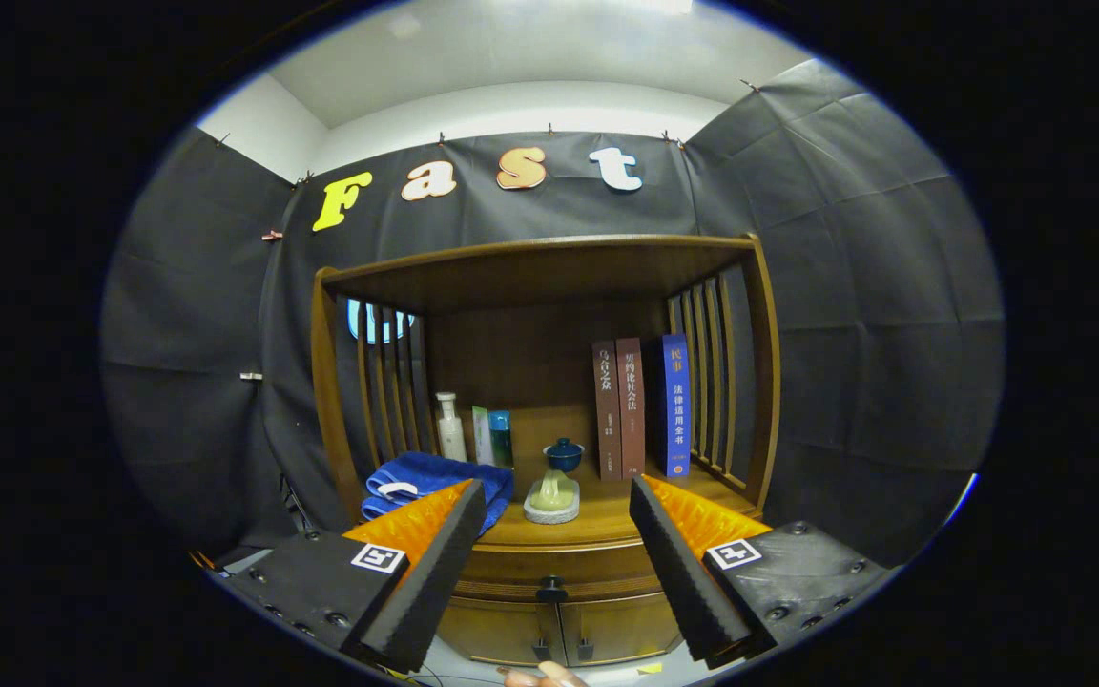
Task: Pull open the drawer, take out the items inside it, and place them on the countertop above the cabinet.
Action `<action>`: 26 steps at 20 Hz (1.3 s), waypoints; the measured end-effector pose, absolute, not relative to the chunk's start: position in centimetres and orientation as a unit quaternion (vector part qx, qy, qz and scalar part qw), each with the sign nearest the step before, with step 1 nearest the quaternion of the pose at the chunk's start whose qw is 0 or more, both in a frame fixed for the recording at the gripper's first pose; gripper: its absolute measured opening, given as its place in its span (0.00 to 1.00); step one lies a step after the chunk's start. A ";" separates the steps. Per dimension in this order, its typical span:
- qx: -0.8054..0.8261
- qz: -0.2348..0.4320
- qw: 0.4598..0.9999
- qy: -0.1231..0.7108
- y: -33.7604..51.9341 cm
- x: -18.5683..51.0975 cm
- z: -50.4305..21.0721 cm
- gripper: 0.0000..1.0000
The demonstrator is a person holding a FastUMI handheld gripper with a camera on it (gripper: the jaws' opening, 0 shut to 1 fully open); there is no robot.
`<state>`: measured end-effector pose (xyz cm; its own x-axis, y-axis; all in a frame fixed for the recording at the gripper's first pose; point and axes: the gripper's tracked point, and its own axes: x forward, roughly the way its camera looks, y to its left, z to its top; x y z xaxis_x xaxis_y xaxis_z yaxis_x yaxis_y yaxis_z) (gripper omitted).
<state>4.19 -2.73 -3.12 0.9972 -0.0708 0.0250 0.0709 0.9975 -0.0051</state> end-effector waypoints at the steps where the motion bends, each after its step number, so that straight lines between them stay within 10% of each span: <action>1: -0.006 -0.035 0.999 -0.012 -2.6 3.8 -2.8 0.99; 26: -0.024 -0.029 0.999 -0.011 -2.6 1.6 -1.8 0.99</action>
<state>1.58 -2.58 -1.85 0.9981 -0.0574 0.0224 0.0583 0.9972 -0.0466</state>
